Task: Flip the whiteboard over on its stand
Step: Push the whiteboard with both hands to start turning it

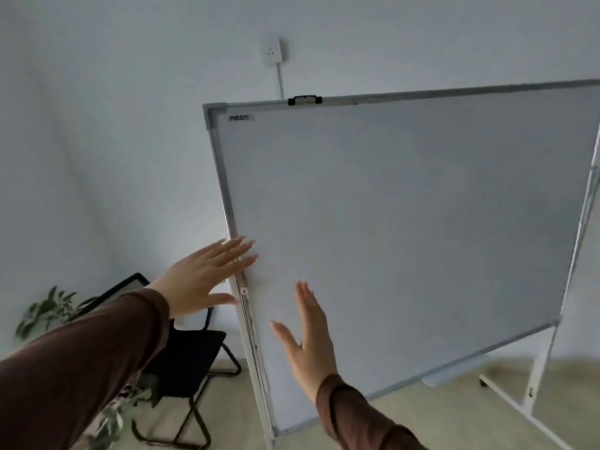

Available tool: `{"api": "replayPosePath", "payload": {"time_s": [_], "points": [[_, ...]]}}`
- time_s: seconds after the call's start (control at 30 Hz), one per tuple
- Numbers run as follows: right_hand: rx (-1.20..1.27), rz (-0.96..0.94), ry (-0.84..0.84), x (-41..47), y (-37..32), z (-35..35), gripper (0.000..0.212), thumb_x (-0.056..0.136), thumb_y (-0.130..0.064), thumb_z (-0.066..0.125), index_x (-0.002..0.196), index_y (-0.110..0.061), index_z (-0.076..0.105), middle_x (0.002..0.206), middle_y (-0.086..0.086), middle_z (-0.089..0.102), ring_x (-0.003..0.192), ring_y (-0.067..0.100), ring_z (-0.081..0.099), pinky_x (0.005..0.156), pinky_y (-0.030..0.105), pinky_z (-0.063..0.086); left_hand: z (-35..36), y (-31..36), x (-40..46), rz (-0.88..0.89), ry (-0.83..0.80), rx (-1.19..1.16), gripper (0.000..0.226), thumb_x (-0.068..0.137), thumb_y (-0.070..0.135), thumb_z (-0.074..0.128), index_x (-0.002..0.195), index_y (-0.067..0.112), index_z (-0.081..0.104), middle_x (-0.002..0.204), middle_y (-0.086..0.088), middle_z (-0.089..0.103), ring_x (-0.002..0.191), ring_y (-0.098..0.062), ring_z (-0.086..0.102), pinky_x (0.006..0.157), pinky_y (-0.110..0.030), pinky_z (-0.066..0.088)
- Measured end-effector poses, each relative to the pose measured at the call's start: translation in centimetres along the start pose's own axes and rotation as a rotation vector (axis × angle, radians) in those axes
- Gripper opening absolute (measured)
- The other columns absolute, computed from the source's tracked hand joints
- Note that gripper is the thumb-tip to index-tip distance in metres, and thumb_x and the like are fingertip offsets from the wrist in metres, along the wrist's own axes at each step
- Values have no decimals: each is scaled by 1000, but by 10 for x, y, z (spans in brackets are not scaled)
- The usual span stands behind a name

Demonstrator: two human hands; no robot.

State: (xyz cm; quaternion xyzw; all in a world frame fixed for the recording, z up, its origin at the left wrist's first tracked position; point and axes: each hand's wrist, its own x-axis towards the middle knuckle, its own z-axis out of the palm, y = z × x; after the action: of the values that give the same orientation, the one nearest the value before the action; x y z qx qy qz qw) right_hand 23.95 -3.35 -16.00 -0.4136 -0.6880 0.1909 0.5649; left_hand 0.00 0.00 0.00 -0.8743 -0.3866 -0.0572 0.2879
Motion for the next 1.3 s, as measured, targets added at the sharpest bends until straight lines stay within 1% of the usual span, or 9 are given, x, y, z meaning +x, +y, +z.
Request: {"api": "replayPosePath", "payload": {"time_s": [0.1,0.2,0.33,0.57,0.7,0.8,0.93,1.0,1.3], "points": [[-18,62,-27,8,4,57,85,99,-55,58,162,-37,3,171,-19,2,155,-2,-3,126,29,15,27,-33,9,142,-45,167,99,87,61,70,166,25,23,173,-5,18,159,-13,-7,128,-32,-10],[-87,72,-36,17,13,109,94,99,-58,56,160,-40,-13,167,-25,-18,153,-2,-17,125,26,8,50,-54,24,261,-79,220,104,81,58,79,164,23,27,172,-6,22,161,-20,0,128,-35,-9],[-206,67,9,39,35,154,95,93,-75,37,153,-44,-29,160,-28,-37,153,6,-25,124,28,2,72,-76,43,406,3,210,98,79,59,79,160,20,40,170,-6,31,157,-27,27,126,-43,12],[-422,36,77,67,78,195,85,103,-70,19,165,-14,8,174,4,-7,158,25,-10,127,40,4,100,-106,64,510,86,211,89,77,68,76,147,16,59,167,-8,39,154,-27,35,127,-42,9],[-477,8,104,91,100,213,76,107,-56,26,165,-9,10,174,9,0,159,30,-6,124,49,11,115,-124,79,512,121,181,86,76,62,82,145,14,62,165,-9,43,152,-27,38,128,-40,6],[-519,-32,123,116,112,228,74,109,-53,27,165,-18,-4,173,5,-9,158,33,-5,124,50,14,132,-146,92,483,147,160,86,76,60,82,145,13,61,165,-9,43,152,-27,38,128,-38,4],[-603,-76,84,144,129,247,99,100,-47,61,164,-19,-8,174,11,3,157,37,-4,123,50,13,157,-183,107,501,169,120,79,80,58,81,141,12,65,163,-10,45,152,-26,29,129,-37,3],[-606,-126,56,149,141,254,108,94,-40,73,165,-17,-6,174,8,-3,157,36,-4,123,50,9,171,-197,109,530,171,111,77,84,59,77,143,12,63,163,-10,44,152,-27,28,129,-38,6],[-622,-194,46,207,196,292,116,89,-31,81,165,-17,-6,174,3,-6,157,38,0,123,51,13,225,-256,148,571,218,91,72,87,53,77,143,10,63,161,-10,48,156,-22,23,130,-38,6]]}}
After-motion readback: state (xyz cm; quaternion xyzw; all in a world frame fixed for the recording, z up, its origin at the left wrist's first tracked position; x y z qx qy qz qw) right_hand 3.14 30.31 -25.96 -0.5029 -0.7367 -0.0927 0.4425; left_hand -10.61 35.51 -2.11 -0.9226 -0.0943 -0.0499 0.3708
